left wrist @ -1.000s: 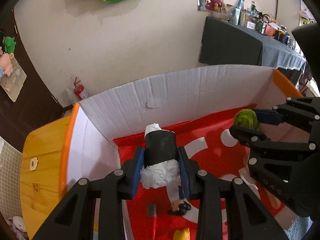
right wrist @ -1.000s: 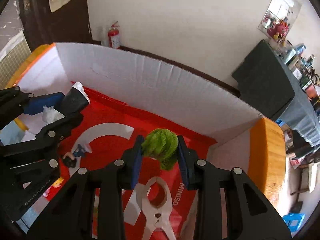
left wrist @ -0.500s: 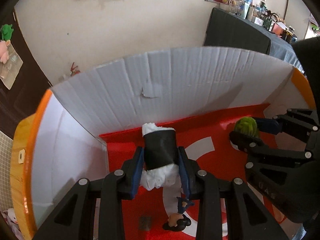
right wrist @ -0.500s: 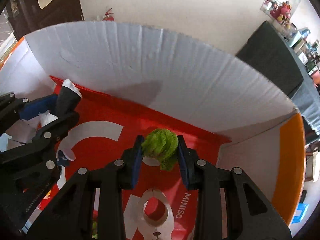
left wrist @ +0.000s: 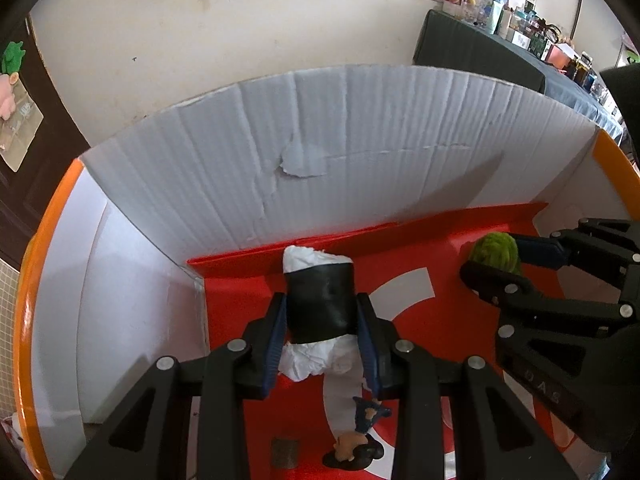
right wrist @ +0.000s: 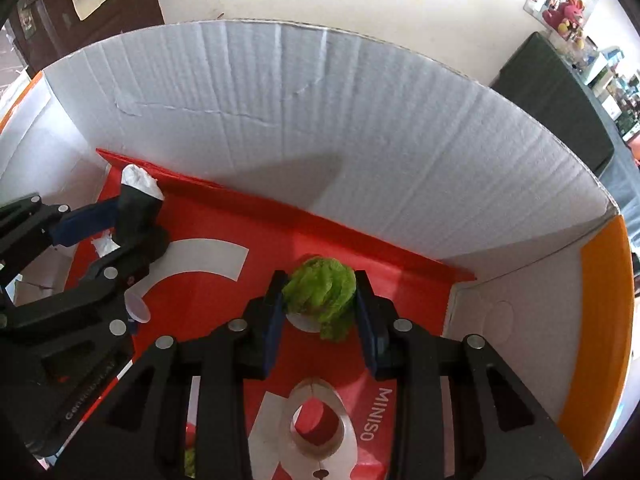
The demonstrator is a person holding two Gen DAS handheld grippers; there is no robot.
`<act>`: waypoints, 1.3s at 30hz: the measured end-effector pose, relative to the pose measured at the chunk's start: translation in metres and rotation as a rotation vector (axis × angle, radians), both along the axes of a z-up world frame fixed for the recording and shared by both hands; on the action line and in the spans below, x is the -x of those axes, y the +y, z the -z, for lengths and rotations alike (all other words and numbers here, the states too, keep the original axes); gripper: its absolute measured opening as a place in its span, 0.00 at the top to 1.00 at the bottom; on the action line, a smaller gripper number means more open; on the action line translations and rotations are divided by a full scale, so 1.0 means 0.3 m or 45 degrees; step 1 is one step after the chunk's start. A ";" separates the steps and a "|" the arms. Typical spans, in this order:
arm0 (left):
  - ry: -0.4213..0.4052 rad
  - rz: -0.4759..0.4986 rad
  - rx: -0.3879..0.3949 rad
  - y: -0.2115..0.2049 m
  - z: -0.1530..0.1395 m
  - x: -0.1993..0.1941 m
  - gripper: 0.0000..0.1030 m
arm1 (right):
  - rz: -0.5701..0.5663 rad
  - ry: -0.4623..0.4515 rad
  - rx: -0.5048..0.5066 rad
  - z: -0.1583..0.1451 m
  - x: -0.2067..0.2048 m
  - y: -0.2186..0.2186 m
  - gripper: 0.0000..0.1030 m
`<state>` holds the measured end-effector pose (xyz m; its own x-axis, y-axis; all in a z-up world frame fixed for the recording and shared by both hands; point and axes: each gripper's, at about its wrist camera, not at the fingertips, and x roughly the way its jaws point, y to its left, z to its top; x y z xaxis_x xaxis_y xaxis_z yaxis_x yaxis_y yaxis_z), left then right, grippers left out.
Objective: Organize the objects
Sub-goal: 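Carry the bottle and green fuzzy toy with both tools over the box, then lower and release the bottle and fuzzy toy with both tools inside the box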
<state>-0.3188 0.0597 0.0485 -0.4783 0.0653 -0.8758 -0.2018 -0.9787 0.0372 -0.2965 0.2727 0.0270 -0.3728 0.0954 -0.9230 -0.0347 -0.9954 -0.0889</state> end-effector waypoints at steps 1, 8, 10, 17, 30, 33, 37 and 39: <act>0.001 0.000 -0.001 -0.002 -0.001 -0.003 0.66 | 0.002 -0.002 0.001 0.000 -0.003 0.000 0.70; 0.005 -0.002 -0.009 -0.034 -0.011 -0.001 0.66 | 0.018 0.001 0.009 -0.002 -0.029 0.002 0.44; 0.006 -0.001 -0.013 -0.040 -0.012 0.000 0.66 | 0.018 0.006 -0.008 -0.001 -0.037 0.000 0.44; 0.022 0.006 -0.020 -0.068 -0.014 -0.014 0.64 | 0.030 0.002 -0.009 -0.004 -0.064 0.005 0.44; 0.039 0.012 -0.021 -0.110 -0.030 -0.042 0.61 | 0.031 0.011 -0.021 -0.024 -0.120 -0.009 0.44; 0.044 0.013 -0.026 -0.111 -0.047 -0.049 0.61 | 0.031 0.018 -0.019 -0.036 -0.135 -0.011 0.44; 0.053 0.011 -0.034 -0.113 -0.069 -0.065 0.61 | 0.030 0.028 -0.023 -0.057 -0.159 -0.019 0.44; 0.059 0.008 -0.035 -0.116 -0.082 -0.078 0.61 | 0.028 0.036 -0.025 -0.070 -0.175 -0.025 0.44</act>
<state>-0.2954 0.0250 0.0731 -0.5177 0.0924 -0.8505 -0.2066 -0.9782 0.0194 -0.2440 0.2652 0.0481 -0.3964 0.1215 -0.9100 -0.0592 -0.9925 -0.1067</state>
